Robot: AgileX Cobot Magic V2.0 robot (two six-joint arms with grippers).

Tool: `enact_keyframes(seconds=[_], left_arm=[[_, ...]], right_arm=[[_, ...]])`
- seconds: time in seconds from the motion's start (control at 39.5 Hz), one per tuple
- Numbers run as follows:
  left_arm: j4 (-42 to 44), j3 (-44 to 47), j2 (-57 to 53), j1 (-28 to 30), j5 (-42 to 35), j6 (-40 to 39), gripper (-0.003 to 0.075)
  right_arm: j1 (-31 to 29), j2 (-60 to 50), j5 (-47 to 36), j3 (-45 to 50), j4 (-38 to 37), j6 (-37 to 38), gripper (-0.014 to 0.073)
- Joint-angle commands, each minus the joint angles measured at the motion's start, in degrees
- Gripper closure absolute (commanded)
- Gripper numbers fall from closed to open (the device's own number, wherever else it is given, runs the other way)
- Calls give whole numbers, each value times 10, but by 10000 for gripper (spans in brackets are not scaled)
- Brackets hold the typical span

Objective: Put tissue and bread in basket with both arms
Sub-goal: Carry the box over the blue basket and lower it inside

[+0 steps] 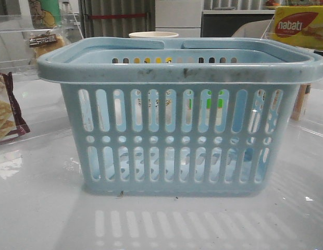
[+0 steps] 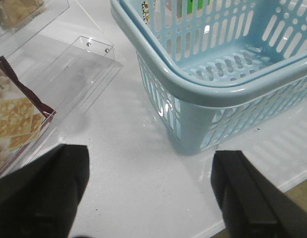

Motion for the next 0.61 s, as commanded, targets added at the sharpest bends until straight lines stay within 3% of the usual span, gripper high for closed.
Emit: enact_keyframes(seconds=[0.0, 0.25, 0.58], left_arm=[[-7, -17, 0, -4, -46, 1, 160], [-7, -17, 0, -4, -46, 1, 160], [-7, -17, 0, -4, -46, 1, 160]], right_arm=[[3, -60, -25, -22, -9, -4, 365], [53, -172, 6, -22, 0, -4, 365], [208, -263, 59, -19, 63, -4, 365]])
